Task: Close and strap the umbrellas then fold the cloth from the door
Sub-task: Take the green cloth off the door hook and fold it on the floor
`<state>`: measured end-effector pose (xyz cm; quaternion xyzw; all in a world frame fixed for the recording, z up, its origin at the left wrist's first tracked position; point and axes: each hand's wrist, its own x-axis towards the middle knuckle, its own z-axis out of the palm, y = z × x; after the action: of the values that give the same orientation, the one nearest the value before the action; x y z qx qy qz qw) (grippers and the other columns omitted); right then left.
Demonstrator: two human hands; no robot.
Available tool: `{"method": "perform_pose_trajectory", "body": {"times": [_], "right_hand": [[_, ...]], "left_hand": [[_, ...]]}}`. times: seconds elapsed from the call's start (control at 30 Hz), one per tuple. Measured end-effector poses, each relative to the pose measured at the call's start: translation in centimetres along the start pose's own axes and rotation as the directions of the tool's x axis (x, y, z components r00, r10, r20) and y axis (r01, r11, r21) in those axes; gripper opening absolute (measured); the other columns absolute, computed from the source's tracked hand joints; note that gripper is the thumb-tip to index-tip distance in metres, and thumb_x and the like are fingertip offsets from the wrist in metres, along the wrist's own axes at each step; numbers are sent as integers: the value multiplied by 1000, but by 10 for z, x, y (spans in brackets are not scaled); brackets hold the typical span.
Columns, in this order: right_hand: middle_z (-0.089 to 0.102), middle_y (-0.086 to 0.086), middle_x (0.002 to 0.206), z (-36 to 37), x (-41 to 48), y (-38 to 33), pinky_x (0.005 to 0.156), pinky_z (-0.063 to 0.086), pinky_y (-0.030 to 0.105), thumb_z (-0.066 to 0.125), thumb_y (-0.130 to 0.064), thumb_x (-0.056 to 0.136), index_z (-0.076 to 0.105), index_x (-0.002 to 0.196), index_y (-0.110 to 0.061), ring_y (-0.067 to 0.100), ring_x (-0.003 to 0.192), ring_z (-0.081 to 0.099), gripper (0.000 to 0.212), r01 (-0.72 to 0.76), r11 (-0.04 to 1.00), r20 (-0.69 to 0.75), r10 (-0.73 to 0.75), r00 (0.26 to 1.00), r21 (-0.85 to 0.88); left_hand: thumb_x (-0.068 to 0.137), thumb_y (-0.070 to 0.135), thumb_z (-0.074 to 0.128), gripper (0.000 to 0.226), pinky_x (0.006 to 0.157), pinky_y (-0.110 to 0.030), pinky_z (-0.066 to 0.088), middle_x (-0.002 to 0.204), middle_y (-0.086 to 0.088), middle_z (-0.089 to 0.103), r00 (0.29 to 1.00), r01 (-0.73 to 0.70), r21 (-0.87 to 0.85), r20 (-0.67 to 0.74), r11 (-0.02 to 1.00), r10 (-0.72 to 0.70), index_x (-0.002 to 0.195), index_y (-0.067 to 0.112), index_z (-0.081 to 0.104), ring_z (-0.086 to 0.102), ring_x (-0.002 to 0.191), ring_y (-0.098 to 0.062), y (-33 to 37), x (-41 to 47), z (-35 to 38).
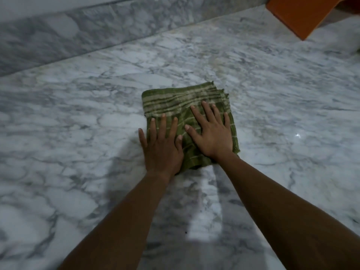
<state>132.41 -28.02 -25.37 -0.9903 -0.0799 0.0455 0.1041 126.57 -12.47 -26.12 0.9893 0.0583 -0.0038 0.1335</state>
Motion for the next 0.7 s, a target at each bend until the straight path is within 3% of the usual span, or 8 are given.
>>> {"method": "perform_pose_trajectory", "body": {"times": [0.17, 0.37, 0.7], "right_hand": [[3, -10, 168, 1, -96, 24, 124, 0, 50, 22, -73, 95, 9, 156, -48, 16, 155, -1, 67, -179, 984, -33, 179, 983, -18], [-4, -6, 168, 18, -170, -27, 123, -4, 54, 15, -72, 95, 5, 157, -45, 19, 155, -8, 68, -334, 942, -1, 334, 942, 6], [-10, -6, 168, 53, -197, -203, 121, -12, 54, 16, -72, 95, 2, 157, -45, 23, 154, -14, 70, -73, 996, 74, 68, 995, 55]], "left_hand": [[99, 45, 31, 55, 121, -60, 5, 162, 1, 33, 987, -159, -43, 15, 986, 160, 152, 34, 40, 24, 152, -29, 29, -76, 7], [100, 48, 33, 54, 120, -58, 4, 163, 2, 32, 960, -275, 26, 65, 961, 273, 153, 34, 38, 24, 152, -26, -15, -128, -6], [101, 51, 30, 56, 116, -62, 8, 160, 0, 38, 995, -102, 150, 30, 983, 99, 152, 31, 40, 36, 146, -28, -195, -191, -55]]}}
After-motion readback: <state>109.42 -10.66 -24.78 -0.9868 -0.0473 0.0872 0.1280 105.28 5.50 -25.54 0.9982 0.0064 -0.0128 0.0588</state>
